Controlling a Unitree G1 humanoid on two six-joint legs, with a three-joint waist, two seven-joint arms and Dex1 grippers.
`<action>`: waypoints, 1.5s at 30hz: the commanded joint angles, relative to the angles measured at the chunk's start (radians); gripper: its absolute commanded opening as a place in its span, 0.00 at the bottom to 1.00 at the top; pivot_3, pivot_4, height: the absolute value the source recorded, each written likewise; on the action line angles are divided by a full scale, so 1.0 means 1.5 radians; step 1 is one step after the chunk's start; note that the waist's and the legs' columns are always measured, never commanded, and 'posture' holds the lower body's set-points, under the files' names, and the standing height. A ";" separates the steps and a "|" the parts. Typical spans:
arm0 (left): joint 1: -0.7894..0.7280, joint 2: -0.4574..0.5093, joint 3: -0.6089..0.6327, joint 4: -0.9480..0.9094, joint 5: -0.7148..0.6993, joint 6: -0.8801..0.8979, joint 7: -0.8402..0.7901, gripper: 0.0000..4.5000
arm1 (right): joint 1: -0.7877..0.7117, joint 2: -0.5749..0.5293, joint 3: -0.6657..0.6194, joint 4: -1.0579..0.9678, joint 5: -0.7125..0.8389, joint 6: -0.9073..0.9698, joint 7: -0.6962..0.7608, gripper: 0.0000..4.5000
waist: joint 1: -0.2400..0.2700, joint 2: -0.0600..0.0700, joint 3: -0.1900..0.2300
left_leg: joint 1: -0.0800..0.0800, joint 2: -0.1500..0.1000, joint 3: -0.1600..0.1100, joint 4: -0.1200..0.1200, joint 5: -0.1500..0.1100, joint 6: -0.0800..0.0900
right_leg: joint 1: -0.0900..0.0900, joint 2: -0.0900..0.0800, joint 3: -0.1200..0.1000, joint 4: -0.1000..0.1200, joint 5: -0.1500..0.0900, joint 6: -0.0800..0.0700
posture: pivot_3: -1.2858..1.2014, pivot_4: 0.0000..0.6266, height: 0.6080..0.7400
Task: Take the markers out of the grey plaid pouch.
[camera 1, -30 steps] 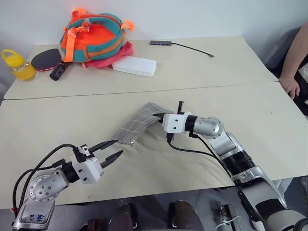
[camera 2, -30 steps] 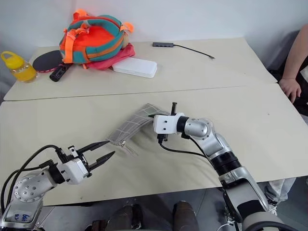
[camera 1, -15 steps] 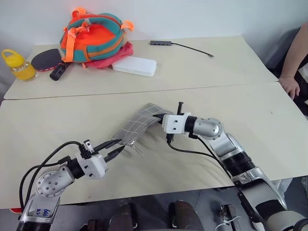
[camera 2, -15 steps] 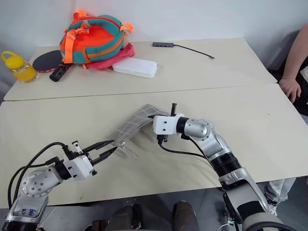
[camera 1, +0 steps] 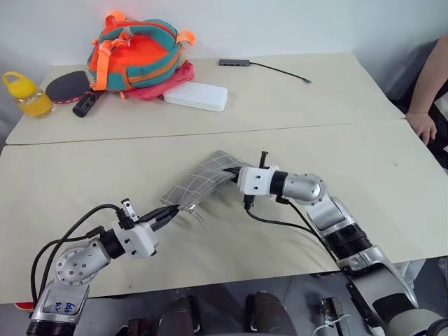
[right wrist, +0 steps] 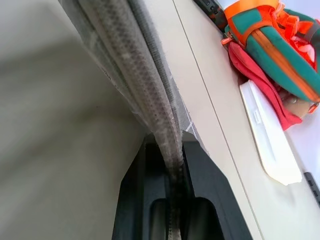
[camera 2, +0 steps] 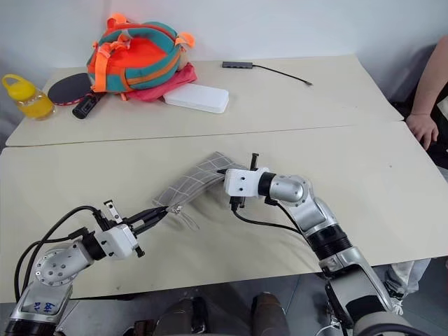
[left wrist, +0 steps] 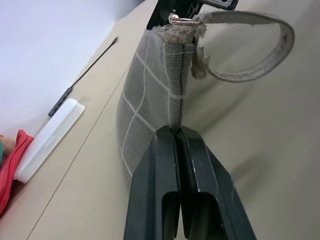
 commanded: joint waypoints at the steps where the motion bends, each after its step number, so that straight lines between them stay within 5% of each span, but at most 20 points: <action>1: -0.010 -0.002 -0.004 -0.024 0.001 0.002 0.008 0.00 | 0.011 0.000 -0.035 -0.064 0.083 0.051 0.043 0.33 | 0.000 0.000 0.000 | 0.000 0.000 0.000 0.000 0.000 0.000 | 0.000 0.000 0.000 0.000 0.000 0.000 | 0.52 0.24 1.00; 4: -0.015 -0.003 -0.006 -0.027 0.005 0.010 0.010 0.00 | 0.057 -0.037 -0.067 -0.152 0.197 0.189 0.129 0.55 | 0.004 0.000 0.000 | 0.000 0.000 0.000 0.000 0.000 0.000 | 0.000 0.000 0.000 0.000 0.000 0.000 | 0.52 0.24 1.00; 11: -0.040 -0.007 -0.033 -0.009 0.038 0.021 0.015 0.00 | 0.092 -0.104 -0.198 -0.367 0.523 0.597 0.149 0.55 | 0.018 0.000 0.000 | 0.000 0.000 -0.001 0.001 -0.001 0.001 | 0.000 0.000 0.000 -0.001 0.000 0.000 | 0.52 0.24 1.00; 15: -0.077 -0.019 -0.057 0.013 0.062 0.033 0.022 0.00 | 0.141 -0.125 -0.184 -0.472 0.652 0.781 0.126 0.55 | 0.022 -0.001 -0.001 | 0.000 0.000 -0.002 0.000 -0.001 0.001 | 0.001 0.000 -0.001 -0.001 0.000 0.000 | 0.52 0.24 1.00; 24: -0.139 -0.046 -0.096 0.034 0.092 0.058 0.033 0.00 | 0.166 0.022 -0.107 -0.431 0.552 0.757 -0.047 0.55 | 0.023 -0.001 -0.001 | -0.001 0.000 -0.001 0.001 -0.001 0.001 | 0.000 0.000 -0.001 -0.001 0.000 0.000 | 0.52 0.24 1.00; 30: -0.141 -0.053 -0.105 0.022 0.094 0.070 0.036 0.00 | 0.159 0.049 -0.073 -0.409 0.489 0.718 -0.071 0.55 | 0.032 -0.001 -0.001 | -0.001 0.000 -0.001 0.000 -0.001 0.001 | 0.000 0.000 -0.001 -0.001 0.000 0.000 | 0.52 0.24 1.00; 33: -0.140 -0.053 -0.104 0.017 0.092 0.075 0.038 0.00 | 0.162 0.022 -0.048 -0.414 0.468 0.710 -0.043 0.42 | 0.034 -0.001 -0.001 | -0.001 0.000 -0.001 0.000 -0.001 0.001 | 0.000 0.000 -0.001 -0.001 0.000 0.000 | 0.52 0.24 1.00; 38: -0.139 -0.048 -0.100 0.014 0.086 0.076 0.035 0.00 | 0.169 -0.010 -0.046 -0.411 0.458 0.696 -0.008 0.03 | 0.033 -0.001 -0.001 | -0.001 0.000 -0.001 0.000 -0.001 0.001 | 0.000 0.000 -0.001 -0.001 0.000 0.000 | 0.52 0.24 1.00; 45: -0.118 -0.016 -0.080 0.011 0.044 0.058 0.006 0.00 | 0.137 -0.062 -0.082 -0.375 0.449 0.662 0.048 0.01 | 0.033 -0.001 -0.001 | -0.001 0.000 0.000 0.000 -0.001 0.001 | 0.000 0.000 -0.001 -0.001 0.000 0.000 | 0.52 0.24 1.00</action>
